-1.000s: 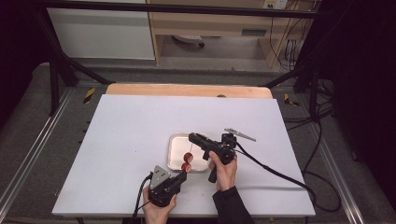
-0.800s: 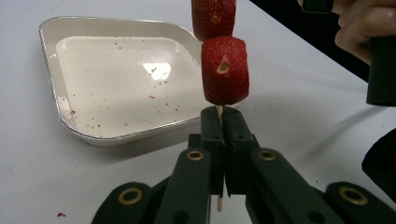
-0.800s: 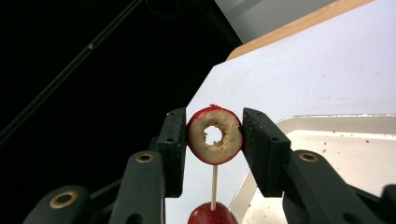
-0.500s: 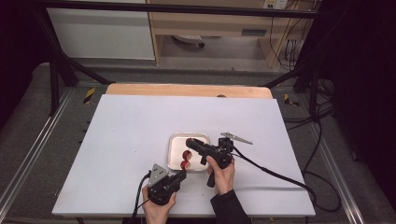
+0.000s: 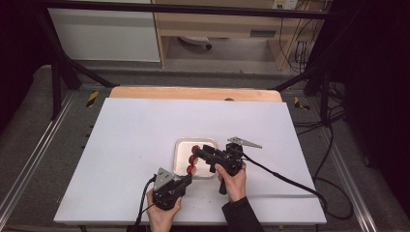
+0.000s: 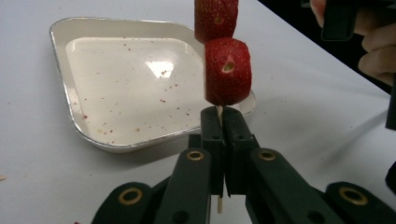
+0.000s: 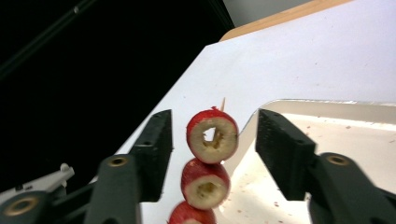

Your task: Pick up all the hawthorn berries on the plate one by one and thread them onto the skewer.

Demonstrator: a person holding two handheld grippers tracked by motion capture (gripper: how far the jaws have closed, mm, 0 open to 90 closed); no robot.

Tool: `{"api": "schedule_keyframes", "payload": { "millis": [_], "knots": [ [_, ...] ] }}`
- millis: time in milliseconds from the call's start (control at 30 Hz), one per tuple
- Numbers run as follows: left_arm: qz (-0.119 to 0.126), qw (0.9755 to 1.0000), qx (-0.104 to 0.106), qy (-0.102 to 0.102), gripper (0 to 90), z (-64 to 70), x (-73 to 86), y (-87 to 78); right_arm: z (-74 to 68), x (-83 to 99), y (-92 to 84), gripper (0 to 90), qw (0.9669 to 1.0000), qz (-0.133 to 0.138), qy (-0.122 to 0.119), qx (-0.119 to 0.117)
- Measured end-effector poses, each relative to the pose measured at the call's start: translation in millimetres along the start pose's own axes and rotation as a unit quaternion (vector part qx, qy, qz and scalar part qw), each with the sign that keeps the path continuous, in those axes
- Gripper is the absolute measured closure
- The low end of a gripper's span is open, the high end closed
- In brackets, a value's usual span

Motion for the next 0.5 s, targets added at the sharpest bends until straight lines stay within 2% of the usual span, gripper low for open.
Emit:
{"api": "schedule_keyframes", "payload": {
  "millis": [100, 200, 233, 333, 400, 500],
  "knots": [
    [-0.003, 1.0, -0.004, 0.004, 88.4, -4.6, -0.8, -2.2, 4.8, -2.6, -5.6, 26.5, 0.9991, -0.022, -0.031, 0.021],
    [-0.004, 0.9999, -0.006, 0.01, 88.4, -9.1, -1.9, -4.5, 11.5, -2.2, -10.5, 15.5, 0.9953, -0.056, -0.066, 0.044],
    [-0.004, 0.9999, -0.007, 0.011, 88.4, -10.3, -2.1, -5.3, 14.7, -1.6, -12.2, 13.1, 0.9927, -0.07, -0.083, 0.051],
    [-0.004, 0.9998, -0.009, 0.015, 88.4, -14.3, -3.5, -7.6, 21.2, 1.9, -17.1, 9.6, 0.9855, -0.109, -0.115, 0.062],
    [-0.005, 0.9998, -0.007, 0.018, 88.4, -15.2, -4.4, -8.8, 24.4, 3.5, -20.5, 7.4, 0.9816, -0.122, -0.131, 0.066],
    [-0.006, 0.9996, -0.007, 0.025, 88.4, -17.1, -6.1, -10.5, 29.3, 6.5, -26.3, 4.6, 0.9739, -0.146, -0.157, 0.074]
  ]
}}
Point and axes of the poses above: each handheld gripper's, and its own axes: y roughly forward along the jaws, x roughly out of its underside, z roughly to its right, the point moved 7 cm from there along y, roughly forward along the jaws, and after that the axes turned 6 degrees about -x, right-handed, at the moved point
